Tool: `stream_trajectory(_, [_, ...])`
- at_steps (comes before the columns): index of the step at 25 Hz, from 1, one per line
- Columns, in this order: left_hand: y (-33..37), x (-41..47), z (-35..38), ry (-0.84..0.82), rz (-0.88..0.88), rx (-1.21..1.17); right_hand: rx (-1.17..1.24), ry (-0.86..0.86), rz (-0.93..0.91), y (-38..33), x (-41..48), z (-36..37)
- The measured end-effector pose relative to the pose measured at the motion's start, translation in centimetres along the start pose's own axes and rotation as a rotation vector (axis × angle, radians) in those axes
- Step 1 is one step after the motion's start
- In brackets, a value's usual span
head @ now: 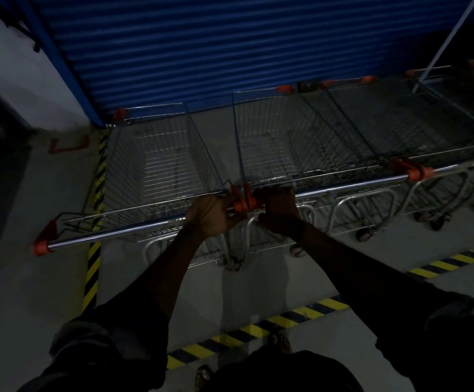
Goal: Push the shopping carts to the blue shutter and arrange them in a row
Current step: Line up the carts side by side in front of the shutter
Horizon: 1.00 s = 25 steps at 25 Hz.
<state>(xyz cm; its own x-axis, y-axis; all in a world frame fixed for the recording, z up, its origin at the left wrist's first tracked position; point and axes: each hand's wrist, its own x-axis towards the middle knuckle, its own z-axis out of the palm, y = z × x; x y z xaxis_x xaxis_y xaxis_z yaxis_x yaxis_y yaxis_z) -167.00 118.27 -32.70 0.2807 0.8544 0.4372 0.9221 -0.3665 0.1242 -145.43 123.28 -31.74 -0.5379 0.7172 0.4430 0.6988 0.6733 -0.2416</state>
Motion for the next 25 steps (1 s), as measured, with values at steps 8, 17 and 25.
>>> stream_trajectory(8, [0.3,-0.5,-0.8,-0.023,-0.006,-0.022,0.02,-0.12,0.119,0.0,0.0,0.3])
stream_trajectory(17, [0.3,-0.2,-1.1,-0.089,-0.043,-0.006,-0.001,-0.192,0.135,-0.2,0.0,-0.1])
stream_trajectory(25, [-2.4,-5.7,-3.6,-0.133,-0.179,0.088,-0.184,-0.106,0.27,-5.5,-1.2,1.1])
